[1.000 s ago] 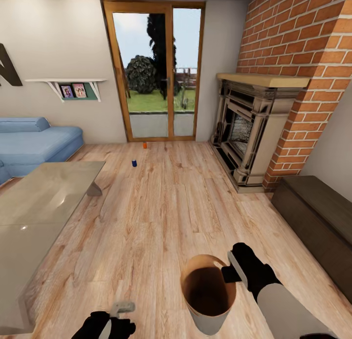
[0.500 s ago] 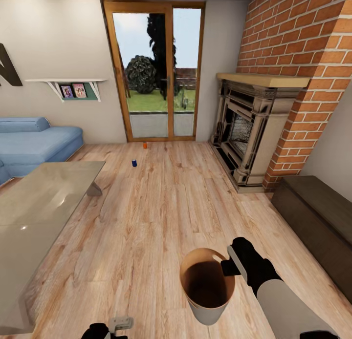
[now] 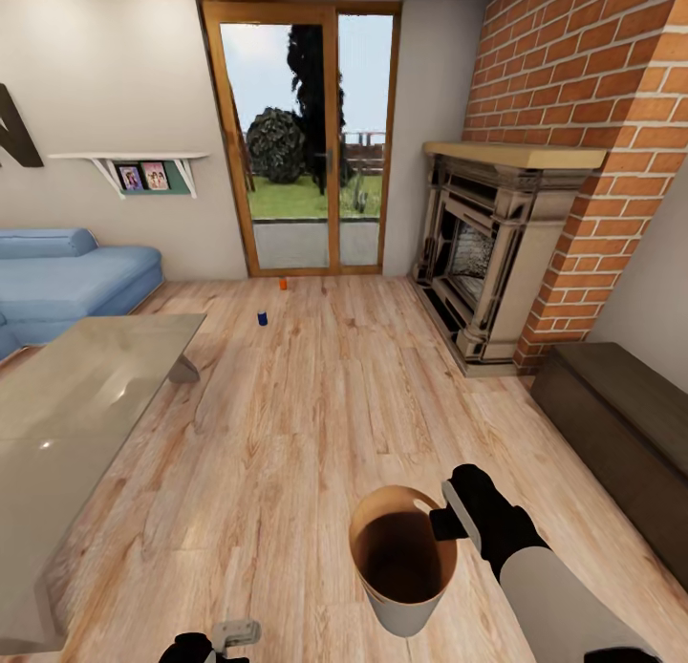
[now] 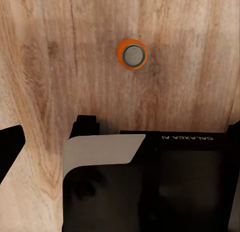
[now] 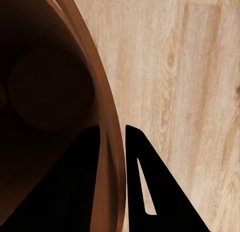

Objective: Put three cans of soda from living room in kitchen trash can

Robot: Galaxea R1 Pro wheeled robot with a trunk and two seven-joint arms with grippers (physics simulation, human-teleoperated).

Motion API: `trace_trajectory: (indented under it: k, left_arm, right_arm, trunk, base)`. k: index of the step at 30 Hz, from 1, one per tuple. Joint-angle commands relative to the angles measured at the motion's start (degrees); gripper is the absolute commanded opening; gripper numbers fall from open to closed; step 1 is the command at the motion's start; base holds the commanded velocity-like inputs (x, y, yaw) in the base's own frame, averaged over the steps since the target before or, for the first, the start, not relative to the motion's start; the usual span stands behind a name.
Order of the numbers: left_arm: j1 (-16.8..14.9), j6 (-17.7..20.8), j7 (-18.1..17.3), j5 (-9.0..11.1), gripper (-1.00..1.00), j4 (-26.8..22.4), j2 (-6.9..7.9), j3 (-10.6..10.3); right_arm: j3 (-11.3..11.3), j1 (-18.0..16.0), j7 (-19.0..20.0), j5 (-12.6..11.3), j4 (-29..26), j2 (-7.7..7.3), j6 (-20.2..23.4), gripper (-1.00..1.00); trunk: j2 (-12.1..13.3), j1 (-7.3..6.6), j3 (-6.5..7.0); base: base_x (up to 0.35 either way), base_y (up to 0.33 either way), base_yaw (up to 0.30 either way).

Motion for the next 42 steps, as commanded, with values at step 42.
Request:
trace_trajectory:
  k: [42]
  left_arm:
    - [0.0, -7.2, -0.2, 0.1, 1.0, 2.5, -0.06, 0.0]
  right_arm:
    - [0.1, 0.0, 0.3, -1.2, 0.0, 0.03, 0.0, -1.0]
  trunk:
    - [-16.9, 9.23, -7.54]
  base:
    - [0.0, 0.0, 0.0]
